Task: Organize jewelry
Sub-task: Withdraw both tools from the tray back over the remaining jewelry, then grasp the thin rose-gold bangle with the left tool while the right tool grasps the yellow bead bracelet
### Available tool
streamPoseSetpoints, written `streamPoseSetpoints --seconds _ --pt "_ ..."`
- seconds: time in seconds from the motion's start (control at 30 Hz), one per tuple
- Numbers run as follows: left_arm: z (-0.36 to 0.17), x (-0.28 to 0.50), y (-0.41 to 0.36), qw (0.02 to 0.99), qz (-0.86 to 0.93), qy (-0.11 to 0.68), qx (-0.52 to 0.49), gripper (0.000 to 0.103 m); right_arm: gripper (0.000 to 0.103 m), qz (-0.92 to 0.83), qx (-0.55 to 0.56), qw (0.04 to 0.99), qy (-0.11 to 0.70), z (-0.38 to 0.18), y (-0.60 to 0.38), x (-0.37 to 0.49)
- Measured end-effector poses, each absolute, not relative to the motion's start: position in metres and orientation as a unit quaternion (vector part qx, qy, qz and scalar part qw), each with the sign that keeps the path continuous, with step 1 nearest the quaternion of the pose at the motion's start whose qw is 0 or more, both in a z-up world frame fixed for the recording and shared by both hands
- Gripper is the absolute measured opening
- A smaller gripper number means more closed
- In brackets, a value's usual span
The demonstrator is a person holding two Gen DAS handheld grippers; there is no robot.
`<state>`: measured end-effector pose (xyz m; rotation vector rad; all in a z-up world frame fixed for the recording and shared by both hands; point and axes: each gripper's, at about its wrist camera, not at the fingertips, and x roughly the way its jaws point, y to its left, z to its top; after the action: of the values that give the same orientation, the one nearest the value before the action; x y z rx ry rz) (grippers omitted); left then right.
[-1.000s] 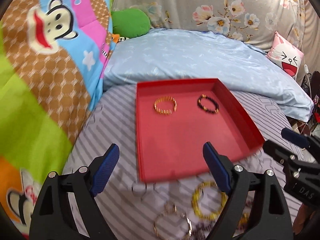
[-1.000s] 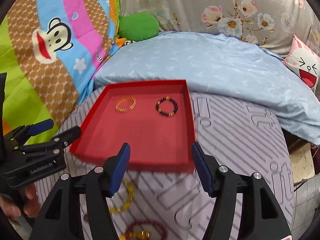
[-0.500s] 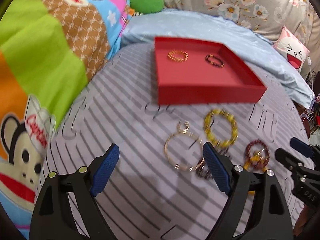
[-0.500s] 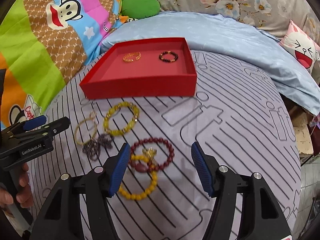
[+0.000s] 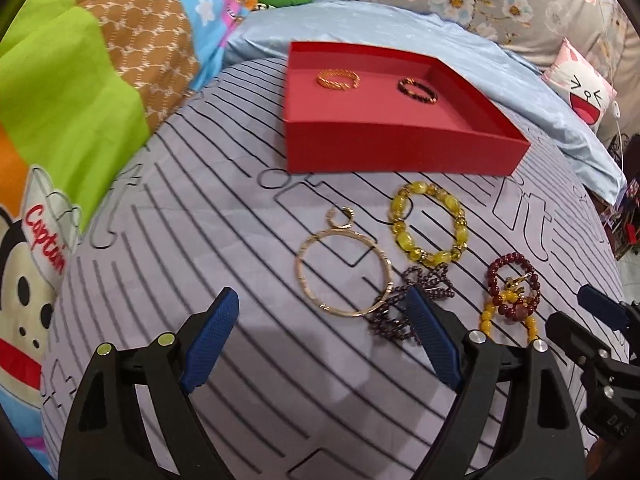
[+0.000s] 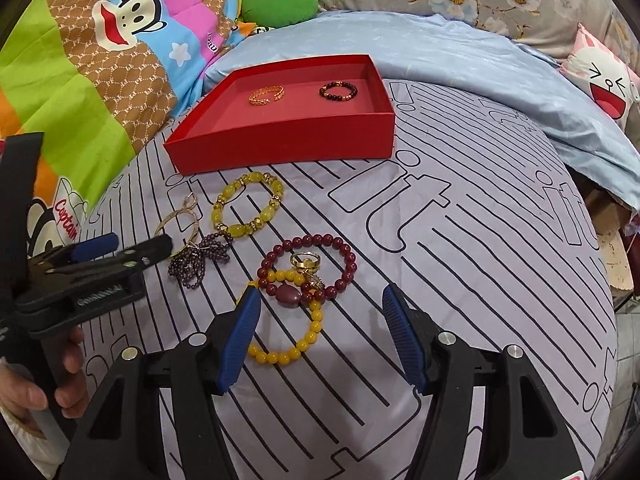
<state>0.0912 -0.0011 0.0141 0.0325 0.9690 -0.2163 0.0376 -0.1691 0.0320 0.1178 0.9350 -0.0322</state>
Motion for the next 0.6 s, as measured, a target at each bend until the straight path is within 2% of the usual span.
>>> streamPoseSetpoints --seconds 0.3,0.37,0.6 --pt "0.001 0.105 -0.008 0.876 -0.097 0.472 0.011 0.08 0.061 -0.02 0.064 0.888 0.455 0.027 -0.175 0.041" --pt "0.0 0.108 -0.008 0.877 -0.094 0.47 0.011 0.073 0.061 -0.02 0.064 0.888 0.456 0.026 -0.175 0.042" --pt "-0.003 0.112 -0.017 0.882 -0.084 0.461 0.036 0.073 0.061 -0.018 0.065 0.887 0.457 0.025 -0.174 0.044"
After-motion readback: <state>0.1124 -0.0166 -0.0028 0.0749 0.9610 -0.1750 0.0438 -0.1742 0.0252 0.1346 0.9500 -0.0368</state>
